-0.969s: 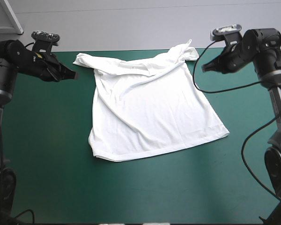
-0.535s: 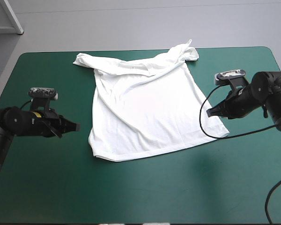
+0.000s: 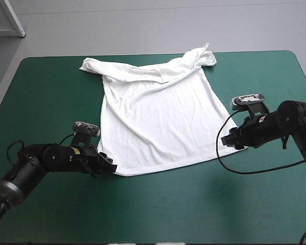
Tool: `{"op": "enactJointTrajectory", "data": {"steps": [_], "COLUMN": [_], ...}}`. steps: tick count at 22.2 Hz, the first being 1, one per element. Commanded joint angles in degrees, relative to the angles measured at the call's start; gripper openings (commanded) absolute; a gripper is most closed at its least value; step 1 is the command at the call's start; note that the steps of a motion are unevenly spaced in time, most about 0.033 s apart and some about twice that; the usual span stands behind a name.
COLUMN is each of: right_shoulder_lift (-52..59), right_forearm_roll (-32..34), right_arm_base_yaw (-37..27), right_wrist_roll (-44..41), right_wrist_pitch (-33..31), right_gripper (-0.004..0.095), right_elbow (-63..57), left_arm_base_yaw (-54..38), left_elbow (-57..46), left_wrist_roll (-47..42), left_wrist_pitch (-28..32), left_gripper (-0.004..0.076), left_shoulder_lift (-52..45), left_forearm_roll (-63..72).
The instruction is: Fold the cloth
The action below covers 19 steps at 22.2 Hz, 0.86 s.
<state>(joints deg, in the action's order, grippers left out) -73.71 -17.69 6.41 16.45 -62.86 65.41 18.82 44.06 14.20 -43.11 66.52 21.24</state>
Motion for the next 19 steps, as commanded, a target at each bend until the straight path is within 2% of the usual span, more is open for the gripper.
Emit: {"op": "enactJointTrajectory", "data": {"steps": [1,4,5,9,13,16,19], "right_shoulder_lift": [2.96,4.16,4.43,4.43,4.43,4.43,4.43], "right_forearm_roll": [-1.49,-1.40,-1.37,-0.91,2.37,5.04,8.09], "right_arm_base_yaw": [-0.40,-0.40,-0.40,-0.40,-0.40,-0.40,-0.40], "right_wrist_roll": [0.49,0.49,0.49,0.49,-1.11,-3.47,-5.83], "right_wrist_pitch": [0.98,1.49,2.22,3.20,4.23,4.47,4.95], "right_gripper": [0.0655,0.0654,0.0654,0.0652,0.0652,0.0651,0.0650], "right_elbow": [1.04,0.33,-0.38,-0.91,-0.91,-0.91,-0.91], "left_arm_base_yaw": [0.88,0.88,0.88,0.88,0.88,0.88,0.88], "left_elbow": [0.76,0.76,0.76,0.76,0.76,0.76,0.76], "left_wrist_roll": [-0.82,-6.33,-7.57,-7.57,-7.57,-7.41,-6.98], "left_wrist_pitch": [1.20,2.60,4.71,8.46,10.43,11.09,10.96], "left_gripper": [0.0506,0.0517,0.0518,0.0518,0.0503,0.0409,0.0251], "left_shoulder_lift": [2.20,4.61,5.36,8.35,14.03,16.47,17.14], "left_forearm_roll": [1.03,-4.42,-5.81,-5.59,-2.34,1.55,2.77]}}
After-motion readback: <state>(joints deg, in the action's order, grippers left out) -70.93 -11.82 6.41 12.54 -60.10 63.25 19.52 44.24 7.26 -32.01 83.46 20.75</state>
